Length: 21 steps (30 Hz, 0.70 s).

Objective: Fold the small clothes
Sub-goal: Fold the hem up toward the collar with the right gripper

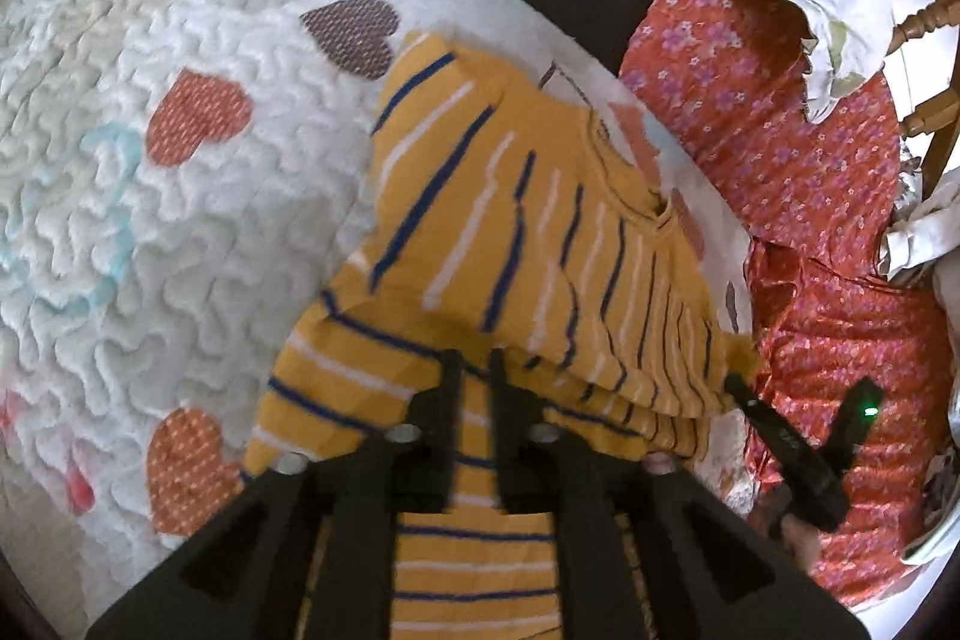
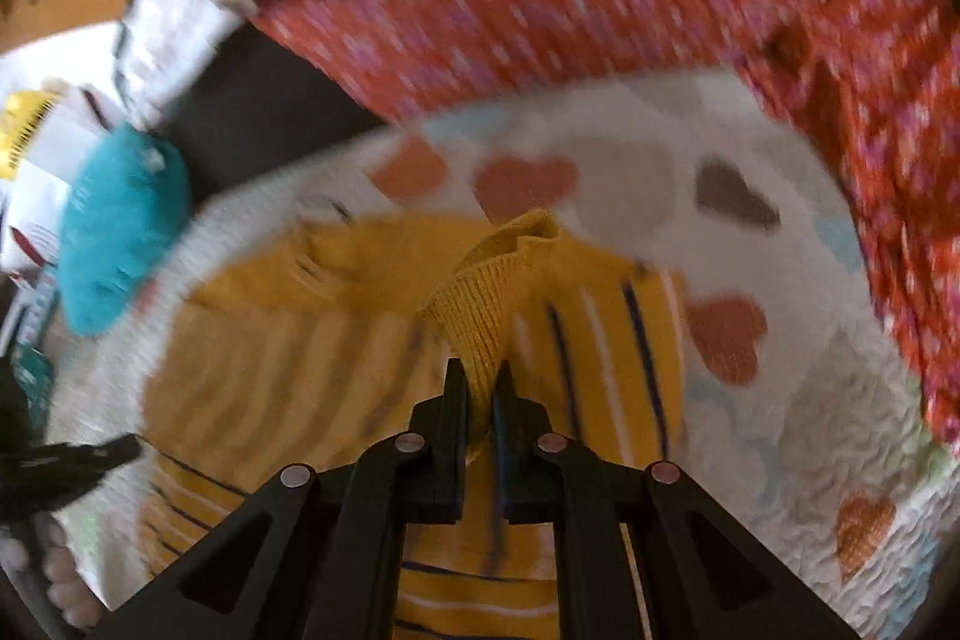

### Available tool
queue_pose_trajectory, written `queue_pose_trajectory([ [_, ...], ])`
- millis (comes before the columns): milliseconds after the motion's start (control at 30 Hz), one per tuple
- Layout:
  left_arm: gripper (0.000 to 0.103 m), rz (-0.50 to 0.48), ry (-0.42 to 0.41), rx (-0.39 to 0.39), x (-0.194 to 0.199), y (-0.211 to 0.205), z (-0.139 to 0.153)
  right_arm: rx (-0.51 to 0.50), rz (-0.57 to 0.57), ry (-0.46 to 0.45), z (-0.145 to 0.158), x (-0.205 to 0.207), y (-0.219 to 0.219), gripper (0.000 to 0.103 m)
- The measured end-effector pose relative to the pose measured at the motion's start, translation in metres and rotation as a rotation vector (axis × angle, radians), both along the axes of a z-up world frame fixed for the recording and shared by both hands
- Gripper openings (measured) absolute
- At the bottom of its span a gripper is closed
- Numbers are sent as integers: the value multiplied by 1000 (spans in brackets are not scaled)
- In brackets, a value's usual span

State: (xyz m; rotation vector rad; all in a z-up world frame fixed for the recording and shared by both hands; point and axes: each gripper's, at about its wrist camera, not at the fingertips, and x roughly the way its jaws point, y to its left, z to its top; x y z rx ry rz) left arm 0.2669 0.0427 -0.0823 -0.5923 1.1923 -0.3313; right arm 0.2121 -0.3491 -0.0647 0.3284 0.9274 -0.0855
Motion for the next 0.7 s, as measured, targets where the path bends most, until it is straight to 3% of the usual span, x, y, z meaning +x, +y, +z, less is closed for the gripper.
queue_pose_trajectory([
  [67,52,31,-3,5,5,10,0,27,-26,26,-12,-6,-11,13],
  [233,54,77,-53,40,23,22,16,82,-103,-30,0,-38,-40,20],
  [367,54,19,-72,257,45,-7,18,83,-148,-77,12,-52,-59,20],
  [533,54,-90,-24,633,68,-41,-14,95,-119,-56,10,-36,-51,20],
  [700,57,-100,-31,655,65,-38,-24,-7,-97,-46,7,-13,-22,21],
])
